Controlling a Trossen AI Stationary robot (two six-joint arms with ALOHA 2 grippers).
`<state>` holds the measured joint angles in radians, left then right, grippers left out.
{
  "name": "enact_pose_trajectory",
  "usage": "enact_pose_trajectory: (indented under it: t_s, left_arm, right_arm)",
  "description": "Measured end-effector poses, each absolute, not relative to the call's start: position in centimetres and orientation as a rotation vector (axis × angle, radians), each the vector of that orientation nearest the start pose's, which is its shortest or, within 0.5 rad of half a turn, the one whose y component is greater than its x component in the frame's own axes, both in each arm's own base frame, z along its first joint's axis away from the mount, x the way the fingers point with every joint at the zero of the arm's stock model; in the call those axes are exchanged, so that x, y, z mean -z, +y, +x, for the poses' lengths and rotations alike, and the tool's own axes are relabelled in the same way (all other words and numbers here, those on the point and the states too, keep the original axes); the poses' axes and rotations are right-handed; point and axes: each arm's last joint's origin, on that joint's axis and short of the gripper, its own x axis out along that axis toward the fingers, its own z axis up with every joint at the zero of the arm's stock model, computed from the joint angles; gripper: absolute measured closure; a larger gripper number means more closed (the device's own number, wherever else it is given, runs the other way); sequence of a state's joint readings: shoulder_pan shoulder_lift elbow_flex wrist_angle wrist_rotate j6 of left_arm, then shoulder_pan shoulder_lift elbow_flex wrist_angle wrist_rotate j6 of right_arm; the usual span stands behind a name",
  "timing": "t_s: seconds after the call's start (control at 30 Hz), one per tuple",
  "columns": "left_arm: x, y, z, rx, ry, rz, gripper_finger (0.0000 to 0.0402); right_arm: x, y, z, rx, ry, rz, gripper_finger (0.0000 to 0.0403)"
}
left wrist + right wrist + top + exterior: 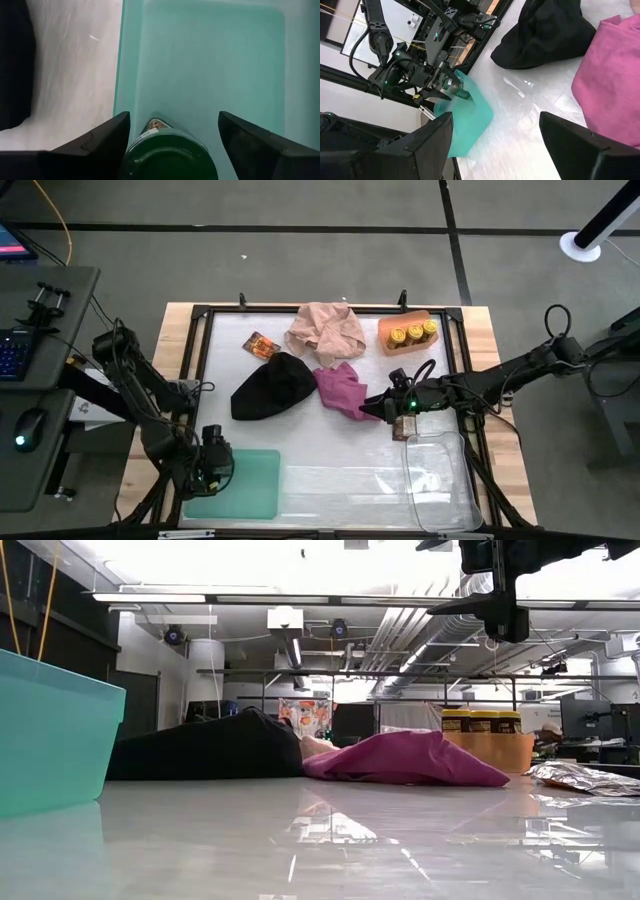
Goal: Sort spices by type
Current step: Put the green seasoning bottle into the blue bin, then put the bottom orange seasoning bag into the transparent bin
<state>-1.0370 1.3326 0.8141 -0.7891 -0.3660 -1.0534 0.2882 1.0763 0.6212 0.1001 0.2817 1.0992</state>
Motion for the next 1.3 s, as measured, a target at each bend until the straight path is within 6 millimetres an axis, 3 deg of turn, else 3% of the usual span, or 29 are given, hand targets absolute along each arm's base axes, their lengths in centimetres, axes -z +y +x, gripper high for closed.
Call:
enact_pose_trajectory:
  t_s: [0.23,0.43,0.53,0.63,0.77,0.93,1.13,1.3]
  left_arm:
    - [-21.5,-18.0,12.1,0.017,1.082,-0.132,0.0115]
    - [-24.1,-15.7,12.4,0.01,0.939,-0.182,0.0115]
    - [-25.3,-14.2,13.0,-0.024,0.839,-0.176,0.0115]
    - [-26.3,-12.8,14.3,-0.073,0.723,-0.139,0.0115]
    - [-27.3,-11.0,17.3,-0.119,0.595,-0.091,0.0115]
    - [-28.2,-8.2,21.3,-0.145,0.466,-0.085,0.0115]
    - [-28.6,-4.5,24.1,-0.244,0.361,-0.143,0.0115]
    - [-29.2,-2.6,25.1,-0.325,0.244,-0.281,0.0115]
  right_arm:
    - [-24.9,5.8,22.4,0.18,0.306,0.988,0.0112]
    - [-24.9,5.4,22.4,0.203,0.293,1.0,0.0112]
    - [-24.4,4.5,22.4,0.284,0.309,1.087,0.0112]
    - [-22.8,3.4,21.8,0.447,0.442,1.204,0.0112]
    - [-20.4,2.3,19.9,0.648,0.741,1.208,0.0112]
    - [-19.3,0.8,18.1,0.74,0.972,1.093,0.0112]
    - [-18.7,-1.2,17.2,0.609,1.169,0.831,0.0112]
    - [-17.9,-2.3,17.7,0.452,1.254,0.666,0.0112]
